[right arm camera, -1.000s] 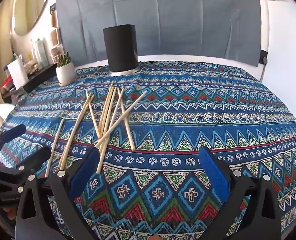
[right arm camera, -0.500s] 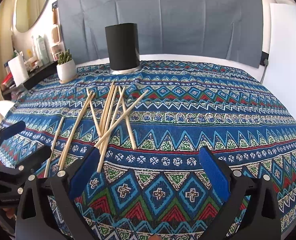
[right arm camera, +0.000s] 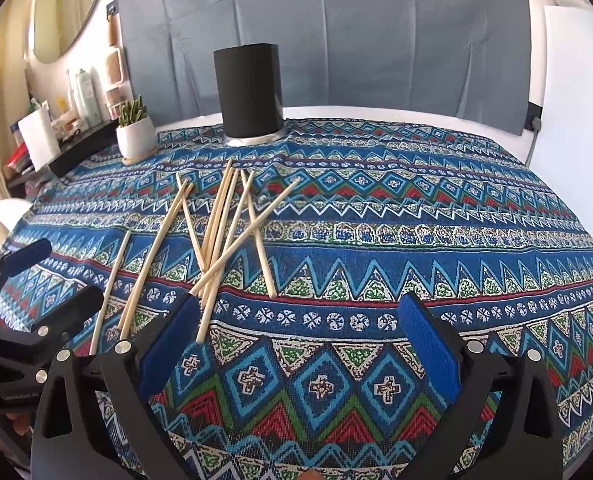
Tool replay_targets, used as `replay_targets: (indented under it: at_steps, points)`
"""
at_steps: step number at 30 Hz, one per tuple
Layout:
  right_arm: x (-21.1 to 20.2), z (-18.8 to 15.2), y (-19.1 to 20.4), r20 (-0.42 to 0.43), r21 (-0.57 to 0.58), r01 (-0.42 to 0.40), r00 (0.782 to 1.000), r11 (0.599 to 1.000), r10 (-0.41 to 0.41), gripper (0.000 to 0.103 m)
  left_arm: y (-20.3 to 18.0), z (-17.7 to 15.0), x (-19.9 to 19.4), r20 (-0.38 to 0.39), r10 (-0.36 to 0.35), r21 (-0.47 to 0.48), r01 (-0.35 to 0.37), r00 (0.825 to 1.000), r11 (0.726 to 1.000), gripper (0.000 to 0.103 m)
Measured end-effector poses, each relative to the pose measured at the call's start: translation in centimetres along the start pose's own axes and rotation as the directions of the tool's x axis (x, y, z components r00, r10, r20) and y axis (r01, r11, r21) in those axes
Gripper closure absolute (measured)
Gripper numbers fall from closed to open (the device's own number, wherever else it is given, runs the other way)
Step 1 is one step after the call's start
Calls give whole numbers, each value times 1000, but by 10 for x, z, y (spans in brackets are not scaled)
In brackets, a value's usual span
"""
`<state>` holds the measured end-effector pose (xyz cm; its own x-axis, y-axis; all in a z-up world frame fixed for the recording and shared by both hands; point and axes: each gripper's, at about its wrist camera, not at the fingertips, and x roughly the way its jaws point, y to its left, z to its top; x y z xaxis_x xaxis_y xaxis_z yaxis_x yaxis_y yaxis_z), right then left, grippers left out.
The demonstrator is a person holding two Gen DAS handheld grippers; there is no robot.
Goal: Organize utensils
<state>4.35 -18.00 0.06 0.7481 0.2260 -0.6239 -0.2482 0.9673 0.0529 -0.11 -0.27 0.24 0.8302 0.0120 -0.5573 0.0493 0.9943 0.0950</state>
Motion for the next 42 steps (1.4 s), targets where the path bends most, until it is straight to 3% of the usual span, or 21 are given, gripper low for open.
replay_targets:
  at_steps: [23, 28, 33, 42]
  points:
    - [1, -1, 3, -6, -21, 5, 1000, 1000, -6, 8, -1, -3, -1, 3, 9, -3, -9, 1000, 1000, 6]
    - [1, 0, 2, -6, -11, 16, 1000, 1000, -16, 8, -2, 1, 8, -66, 36, -1, -36, 997, 999, 6]
    - [-1, 0, -1, 4, 5, 22, 1000, 1000, -22, 8, 7, 4, 14, -104, 12, -43, -17, 995, 999, 6]
    - [2, 19, -12, -94, 11, -50, 994, 999, 51, 8, 23, 21, 25, -201, 31, -102, -52, 979, 993, 6]
